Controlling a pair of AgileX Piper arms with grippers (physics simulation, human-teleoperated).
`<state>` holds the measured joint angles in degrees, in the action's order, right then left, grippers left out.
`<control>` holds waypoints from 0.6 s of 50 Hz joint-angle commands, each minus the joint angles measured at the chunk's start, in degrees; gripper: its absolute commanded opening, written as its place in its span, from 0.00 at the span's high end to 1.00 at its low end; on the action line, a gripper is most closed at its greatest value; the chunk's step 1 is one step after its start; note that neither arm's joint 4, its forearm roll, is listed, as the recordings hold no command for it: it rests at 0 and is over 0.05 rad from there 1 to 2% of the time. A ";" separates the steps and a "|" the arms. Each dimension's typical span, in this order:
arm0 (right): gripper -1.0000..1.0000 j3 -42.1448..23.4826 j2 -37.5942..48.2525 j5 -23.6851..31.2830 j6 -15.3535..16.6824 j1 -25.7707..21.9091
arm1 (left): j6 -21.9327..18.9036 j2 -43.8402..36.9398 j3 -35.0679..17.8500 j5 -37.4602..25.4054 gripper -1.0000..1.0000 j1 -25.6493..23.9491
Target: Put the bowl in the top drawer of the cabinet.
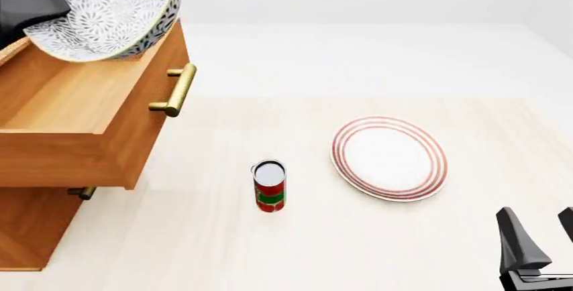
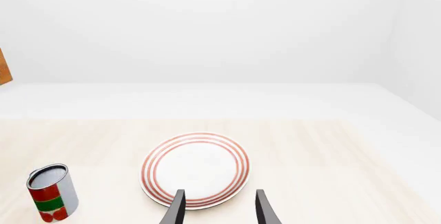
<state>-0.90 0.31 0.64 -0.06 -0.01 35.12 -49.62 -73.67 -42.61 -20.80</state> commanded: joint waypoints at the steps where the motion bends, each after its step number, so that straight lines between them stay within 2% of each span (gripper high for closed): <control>1: 0.00 0.00 0.01 0.00 0.00 0.00 | -0.24 0.73 -0.68 -0.67 1.00 3.37; 30: 0.00 0.00 0.00 0.00 0.00 0.01 | 0.43 -2.72 0.92 2.59 1.00 11.52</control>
<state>-0.90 0.31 0.64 -0.06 -0.01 35.96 -50.90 -72.64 -41.12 -12.24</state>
